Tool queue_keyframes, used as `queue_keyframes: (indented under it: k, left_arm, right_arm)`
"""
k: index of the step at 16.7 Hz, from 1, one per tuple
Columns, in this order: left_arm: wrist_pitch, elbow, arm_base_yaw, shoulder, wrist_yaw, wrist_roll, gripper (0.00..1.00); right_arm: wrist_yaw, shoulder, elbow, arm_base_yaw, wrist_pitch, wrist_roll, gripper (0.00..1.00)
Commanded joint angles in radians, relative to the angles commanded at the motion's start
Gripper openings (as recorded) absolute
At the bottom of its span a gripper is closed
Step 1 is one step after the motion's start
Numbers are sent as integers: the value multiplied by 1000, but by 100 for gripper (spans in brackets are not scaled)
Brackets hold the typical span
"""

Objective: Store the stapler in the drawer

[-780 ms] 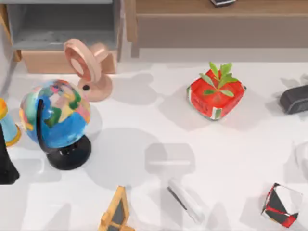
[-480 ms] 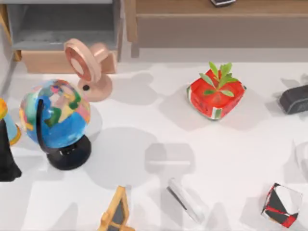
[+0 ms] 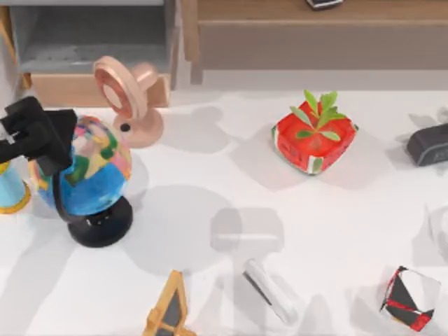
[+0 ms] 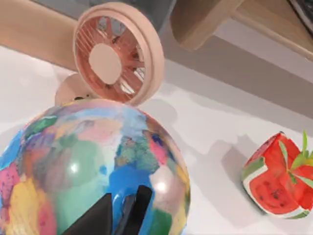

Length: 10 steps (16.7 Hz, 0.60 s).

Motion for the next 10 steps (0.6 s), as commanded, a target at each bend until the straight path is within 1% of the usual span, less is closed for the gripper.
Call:
queue_keyframes:
  k: [5,8,10]
  left_arm:
    - [-288,452,-258,598,2,-432,100]
    - [-439,661,-423,924,-21,-682,100]
    - [-523,768,-524,1096,-42,-829,100]
  right_arm:
    - [0,0,0,0,0,0,100]
    - [0,0,0,0,0,0,100]
    - [0,0,0,0,0,0,100]
